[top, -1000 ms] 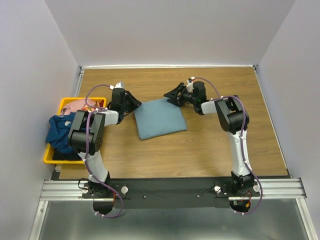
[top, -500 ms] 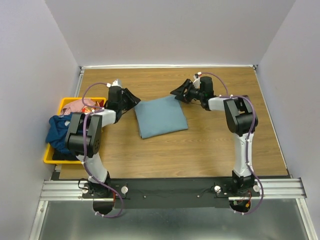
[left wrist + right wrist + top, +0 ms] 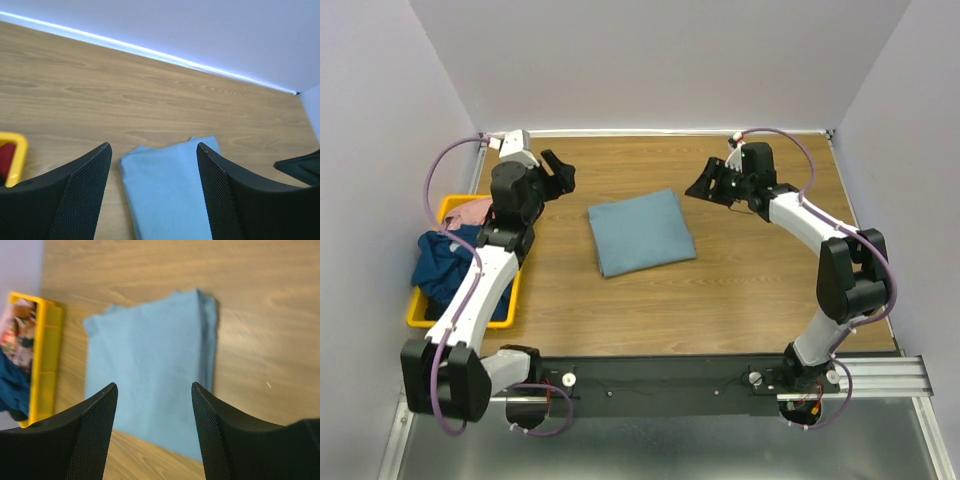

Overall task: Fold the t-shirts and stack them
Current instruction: Fold the tshirt, then neatly place the folded tshirt to the corner

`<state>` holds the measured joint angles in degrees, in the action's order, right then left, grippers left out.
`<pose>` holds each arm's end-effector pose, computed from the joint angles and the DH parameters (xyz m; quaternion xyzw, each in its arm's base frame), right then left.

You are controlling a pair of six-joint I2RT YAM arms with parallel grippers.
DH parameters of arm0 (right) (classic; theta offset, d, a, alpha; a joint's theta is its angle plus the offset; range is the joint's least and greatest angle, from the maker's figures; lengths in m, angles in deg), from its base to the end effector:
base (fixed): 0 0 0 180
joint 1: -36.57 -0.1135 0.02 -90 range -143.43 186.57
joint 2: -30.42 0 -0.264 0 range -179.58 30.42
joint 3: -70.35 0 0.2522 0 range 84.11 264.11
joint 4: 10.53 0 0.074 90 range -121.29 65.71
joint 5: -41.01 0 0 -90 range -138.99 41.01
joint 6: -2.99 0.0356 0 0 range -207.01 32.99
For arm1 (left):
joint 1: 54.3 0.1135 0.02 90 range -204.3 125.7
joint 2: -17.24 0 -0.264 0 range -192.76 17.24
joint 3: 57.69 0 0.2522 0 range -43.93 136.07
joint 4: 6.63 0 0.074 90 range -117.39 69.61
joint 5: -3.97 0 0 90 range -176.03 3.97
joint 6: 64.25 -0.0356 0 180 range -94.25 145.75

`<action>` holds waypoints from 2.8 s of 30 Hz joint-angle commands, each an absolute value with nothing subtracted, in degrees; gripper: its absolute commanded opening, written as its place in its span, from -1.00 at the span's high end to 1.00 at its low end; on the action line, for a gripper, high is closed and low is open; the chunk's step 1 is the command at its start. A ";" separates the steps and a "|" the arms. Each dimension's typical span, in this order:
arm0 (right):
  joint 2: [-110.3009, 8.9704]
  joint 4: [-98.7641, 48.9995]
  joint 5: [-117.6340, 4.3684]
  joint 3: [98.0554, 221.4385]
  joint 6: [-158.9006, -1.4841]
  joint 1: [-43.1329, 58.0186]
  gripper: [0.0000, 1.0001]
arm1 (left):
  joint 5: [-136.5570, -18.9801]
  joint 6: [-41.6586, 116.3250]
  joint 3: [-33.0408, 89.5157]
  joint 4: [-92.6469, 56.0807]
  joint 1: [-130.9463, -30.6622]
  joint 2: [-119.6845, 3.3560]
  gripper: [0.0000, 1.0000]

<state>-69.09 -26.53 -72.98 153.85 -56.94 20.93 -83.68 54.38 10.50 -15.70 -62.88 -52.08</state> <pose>0.3778 0.1208 0.2478 0.0075 0.8614 0.3517 0.3663 0.2833 -0.0442 0.3361 -0.1206 0.7576 -0.2195 0.6028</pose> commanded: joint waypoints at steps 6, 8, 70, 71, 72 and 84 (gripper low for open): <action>-65.21 -41.43 -66.66 147.14 -65.39 19.43 -0.32 | -88.67 47.89 -0.59 -30.67 -62.83 -38.66 -0.63; -64.60 -41.43 -65.61 145.56 -65.30 18.91 -0.31 | -86.31 50.17 -3.05 -30.49 -62.92 -37.69 -0.63; -56.07 -41.69 -61.82 138.52 -67.85 17.23 -0.33 | -100.62 43.77 55.46 -43.50 -55.37 -104.92 1.00; -56.33 -41.69 -61.91 138.60 -68.02 17.23 -0.34 | -100.71 43.51 56.69 -43.76 -55.01 -105.71 1.00; -56.94 -41.69 -62.00 138.78 -67.94 17.23 -0.34 | -100.88 43.16 59.14 -44.29 -54.83 -107.54 1.00; -59.85 -42.74 -63.23 140.98 -67.23 17.23 -0.33 | -102.29 44.03 70.76 -44.38 -46.57 -115.29 1.00</action>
